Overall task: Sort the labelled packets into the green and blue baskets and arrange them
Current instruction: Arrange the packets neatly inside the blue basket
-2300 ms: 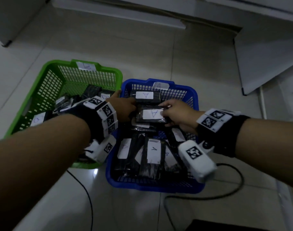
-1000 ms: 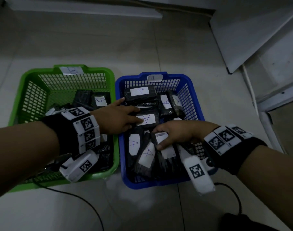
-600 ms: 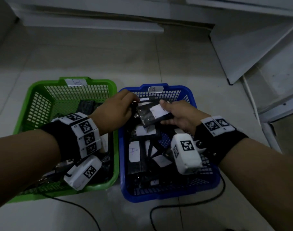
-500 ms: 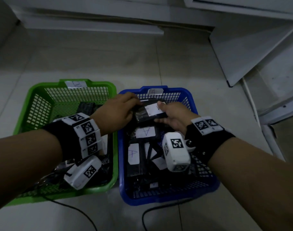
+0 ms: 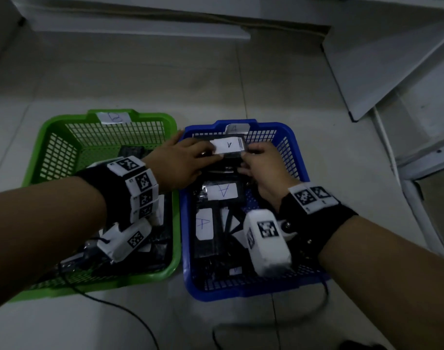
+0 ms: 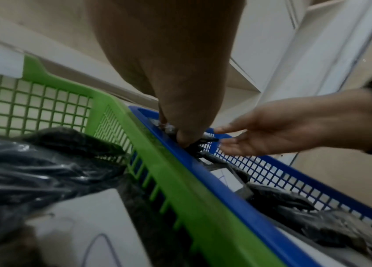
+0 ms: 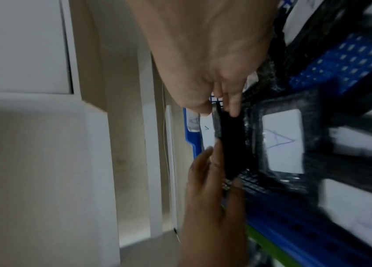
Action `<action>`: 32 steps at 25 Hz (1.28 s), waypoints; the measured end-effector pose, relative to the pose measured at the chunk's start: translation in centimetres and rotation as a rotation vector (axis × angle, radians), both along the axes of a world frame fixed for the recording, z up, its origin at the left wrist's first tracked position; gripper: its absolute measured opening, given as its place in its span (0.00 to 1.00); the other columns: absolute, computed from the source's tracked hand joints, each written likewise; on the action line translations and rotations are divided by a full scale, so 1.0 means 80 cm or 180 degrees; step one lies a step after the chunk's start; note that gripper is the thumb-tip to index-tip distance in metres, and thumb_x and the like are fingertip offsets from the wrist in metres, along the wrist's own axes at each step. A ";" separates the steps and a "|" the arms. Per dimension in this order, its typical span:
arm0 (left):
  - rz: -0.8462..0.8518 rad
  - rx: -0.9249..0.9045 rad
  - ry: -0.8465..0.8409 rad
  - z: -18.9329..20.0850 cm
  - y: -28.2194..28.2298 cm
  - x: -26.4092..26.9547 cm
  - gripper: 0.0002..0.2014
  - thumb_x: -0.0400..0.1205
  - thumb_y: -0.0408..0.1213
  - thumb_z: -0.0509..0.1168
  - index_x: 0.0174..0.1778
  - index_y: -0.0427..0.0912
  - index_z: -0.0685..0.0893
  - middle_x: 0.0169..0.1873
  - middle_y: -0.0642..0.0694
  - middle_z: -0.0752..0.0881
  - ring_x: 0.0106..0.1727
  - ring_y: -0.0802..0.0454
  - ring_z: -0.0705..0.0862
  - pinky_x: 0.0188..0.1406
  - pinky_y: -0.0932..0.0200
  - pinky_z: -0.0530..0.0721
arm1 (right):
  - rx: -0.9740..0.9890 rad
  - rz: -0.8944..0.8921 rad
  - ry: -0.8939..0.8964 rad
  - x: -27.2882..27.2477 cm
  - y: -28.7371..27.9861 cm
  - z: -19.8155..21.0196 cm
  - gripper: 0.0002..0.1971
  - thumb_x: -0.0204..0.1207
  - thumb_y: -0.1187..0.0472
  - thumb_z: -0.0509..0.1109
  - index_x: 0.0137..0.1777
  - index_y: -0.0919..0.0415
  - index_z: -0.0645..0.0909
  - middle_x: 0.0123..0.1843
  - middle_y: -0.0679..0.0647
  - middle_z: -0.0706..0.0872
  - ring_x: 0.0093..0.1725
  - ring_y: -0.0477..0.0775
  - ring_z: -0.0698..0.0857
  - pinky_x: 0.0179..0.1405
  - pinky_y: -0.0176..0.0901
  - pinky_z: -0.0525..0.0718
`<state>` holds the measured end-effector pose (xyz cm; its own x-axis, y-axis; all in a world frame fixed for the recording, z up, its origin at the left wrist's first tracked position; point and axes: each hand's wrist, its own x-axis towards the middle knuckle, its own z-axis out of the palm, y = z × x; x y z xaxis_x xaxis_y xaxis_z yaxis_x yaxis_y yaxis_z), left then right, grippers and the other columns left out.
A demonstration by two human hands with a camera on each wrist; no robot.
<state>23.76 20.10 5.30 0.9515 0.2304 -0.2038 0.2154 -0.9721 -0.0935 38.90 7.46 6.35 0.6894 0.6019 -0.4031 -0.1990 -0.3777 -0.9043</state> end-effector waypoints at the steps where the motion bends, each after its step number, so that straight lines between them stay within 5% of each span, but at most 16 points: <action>1: 0.0021 -0.0011 0.0058 -0.001 0.001 -0.002 0.30 0.85 0.47 0.52 0.82 0.60 0.48 0.82 0.53 0.55 0.80 0.46 0.57 0.80 0.36 0.45 | -0.0293 0.0298 -0.0430 -0.005 -0.015 -0.006 0.04 0.78 0.67 0.66 0.51 0.60 0.78 0.46 0.57 0.84 0.40 0.51 0.84 0.40 0.46 0.88; 4: 0.0031 -0.0210 -0.0196 0.003 -0.001 -0.003 0.28 0.83 0.41 0.52 0.81 0.56 0.57 0.81 0.50 0.61 0.77 0.44 0.64 0.78 0.39 0.56 | -0.0901 0.2097 -0.0988 -0.039 -0.058 -0.017 0.15 0.75 0.55 0.73 0.60 0.59 0.80 0.41 0.53 0.83 0.37 0.50 0.83 0.38 0.44 0.84; 7: -0.0652 -0.0413 -0.0482 0.005 -0.007 -0.010 0.25 0.77 0.40 0.49 0.69 0.50 0.78 0.68 0.46 0.78 0.63 0.44 0.77 0.66 0.48 0.68 | -0.1298 0.3271 -0.1632 -0.068 -0.074 -0.028 0.40 0.62 0.40 0.79 0.74 0.45 0.67 0.62 0.55 0.73 0.63 0.55 0.76 0.60 0.44 0.78; 9: -0.1055 -0.0374 -0.0180 -0.001 -0.013 -0.017 0.23 0.77 0.41 0.50 0.63 0.56 0.82 0.66 0.51 0.80 0.65 0.47 0.79 0.74 0.46 0.56 | -0.1375 0.3103 -0.1699 -0.074 -0.075 -0.032 0.41 0.57 0.40 0.82 0.69 0.45 0.67 0.65 0.56 0.67 0.67 0.59 0.71 0.64 0.48 0.76; 11: -0.0933 -0.0329 0.0338 0.000 -0.020 -0.023 0.21 0.82 0.41 0.51 0.68 0.64 0.76 0.74 0.58 0.70 0.74 0.52 0.71 0.78 0.41 0.35 | -0.1554 0.3003 -0.1779 -0.074 -0.076 -0.032 0.42 0.55 0.40 0.83 0.66 0.48 0.66 0.66 0.57 0.68 0.67 0.60 0.69 0.64 0.51 0.76; 13: -0.0706 -0.0222 0.0760 0.004 -0.022 -0.023 0.22 0.85 0.42 0.49 0.74 0.67 0.68 0.79 0.61 0.61 0.79 0.56 0.62 0.75 0.36 0.27 | -0.1645 0.2855 -0.1602 -0.073 -0.076 -0.035 0.46 0.53 0.41 0.84 0.68 0.52 0.63 0.68 0.57 0.69 0.68 0.59 0.70 0.65 0.51 0.76; 19: -0.0562 -0.0010 0.1043 0.015 -0.031 -0.021 0.22 0.87 0.47 0.44 0.78 0.65 0.61 0.82 0.61 0.54 0.81 0.56 0.57 0.72 0.33 0.22 | -0.1818 0.2289 -0.1462 -0.078 -0.067 -0.049 0.52 0.57 0.28 0.74 0.76 0.54 0.59 0.75 0.56 0.67 0.75 0.62 0.65 0.71 0.54 0.72; 29: -0.0402 -0.0008 0.1178 0.018 -0.028 -0.020 0.22 0.87 0.48 0.43 0.79 0.63 0.59 0.82 0.63 0.50 0.82 0.59 0.55 0.73 0.25 0.31 | -0.2290 0.2623 -0.1414 -0.053 -0.061 -0.030 0.55 0.53 0.31 0.78 0.77 0.49 0.56 0.76 0.54 0.68 0.75 0.65 0.65 0.69 0.59 0.73; 32: -0.0329 -0.0047 0.1265 0.021 -0.029 -0.018 0.22 0.87 0.48 0.43 0.80 0.62 0.58 0.82 0.63 0.48 0.82 0.60 0.53 0.72 0.24 0.31 | -0.2362 0.2755 -0.1149 -0.039 -0.064 -0.020 0.46 0.53 0.32 0.79 0.68 0.56 0.72 0.68 0.56 0.75 0.69 0.59 0.75 0.61 0.52 0.81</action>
